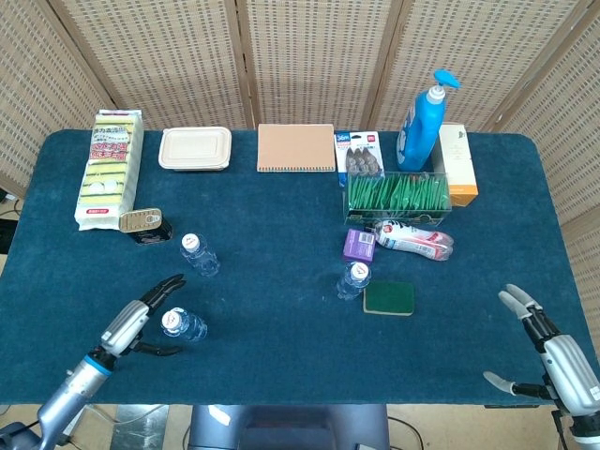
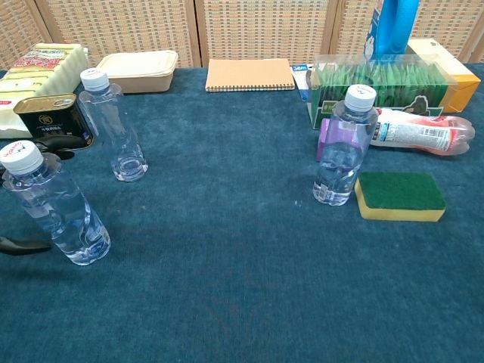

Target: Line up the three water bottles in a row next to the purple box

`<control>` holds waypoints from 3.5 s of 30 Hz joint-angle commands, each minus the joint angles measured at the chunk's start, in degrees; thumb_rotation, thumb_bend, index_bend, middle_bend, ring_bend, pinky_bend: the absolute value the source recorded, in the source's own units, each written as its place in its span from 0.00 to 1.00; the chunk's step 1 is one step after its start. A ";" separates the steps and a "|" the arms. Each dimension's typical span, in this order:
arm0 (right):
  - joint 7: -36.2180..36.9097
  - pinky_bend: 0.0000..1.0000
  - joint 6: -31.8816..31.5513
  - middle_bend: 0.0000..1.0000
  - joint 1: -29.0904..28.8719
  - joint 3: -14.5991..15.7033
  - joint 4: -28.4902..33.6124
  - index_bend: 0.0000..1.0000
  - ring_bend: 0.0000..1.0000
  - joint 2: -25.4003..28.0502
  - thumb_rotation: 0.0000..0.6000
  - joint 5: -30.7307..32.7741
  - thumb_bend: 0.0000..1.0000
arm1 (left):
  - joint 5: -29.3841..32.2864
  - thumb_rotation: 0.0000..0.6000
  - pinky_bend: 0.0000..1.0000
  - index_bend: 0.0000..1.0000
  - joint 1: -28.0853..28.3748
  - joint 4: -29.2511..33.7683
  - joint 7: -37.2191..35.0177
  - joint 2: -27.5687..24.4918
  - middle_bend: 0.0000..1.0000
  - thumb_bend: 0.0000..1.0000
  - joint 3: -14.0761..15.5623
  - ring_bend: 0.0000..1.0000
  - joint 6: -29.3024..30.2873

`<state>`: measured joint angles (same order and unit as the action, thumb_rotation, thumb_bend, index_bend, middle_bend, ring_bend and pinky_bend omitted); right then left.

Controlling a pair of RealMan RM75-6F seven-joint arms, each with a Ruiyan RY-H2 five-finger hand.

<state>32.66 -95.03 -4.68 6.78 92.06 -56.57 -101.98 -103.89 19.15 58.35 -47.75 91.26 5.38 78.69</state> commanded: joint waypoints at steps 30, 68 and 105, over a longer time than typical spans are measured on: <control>1.97 0.18 -0.76 0.00 1.00 -0.78 -0.20 0.01 0.00 0.61 1.00 -0.74 0.00 | 9.04 1.00 0.49 0.56 9.60 6.00 -1.97 11.29 0.50 0.37 -9.73 0.37 -1.76; 6.33 0.18 -0.23 0.00 0.81 -2.28 -1.82 0.01 0.00 1.52 1.00 1.11 0.00 | 18.84 1.00 0.49 0.56 30.58 -15.76 7.27 34.20 0.50 0.34 -20.00 0.37 -16.73; 7.55 0.18 -1.46 0.00 1.46 -2.57 -2.27 0.01 0.00 2.14 1.00 0.76 0.00 | 15.98 1.00 0.26 0.00 28.91 -20.35 5.05 34.69 0.00 0.14 -14.24 0.00 -10.95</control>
<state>40.20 -96.45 -3.25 4.22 89.79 -54.45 -101.22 -87.50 49.12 36.79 -42.35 126.97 -9.55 66.52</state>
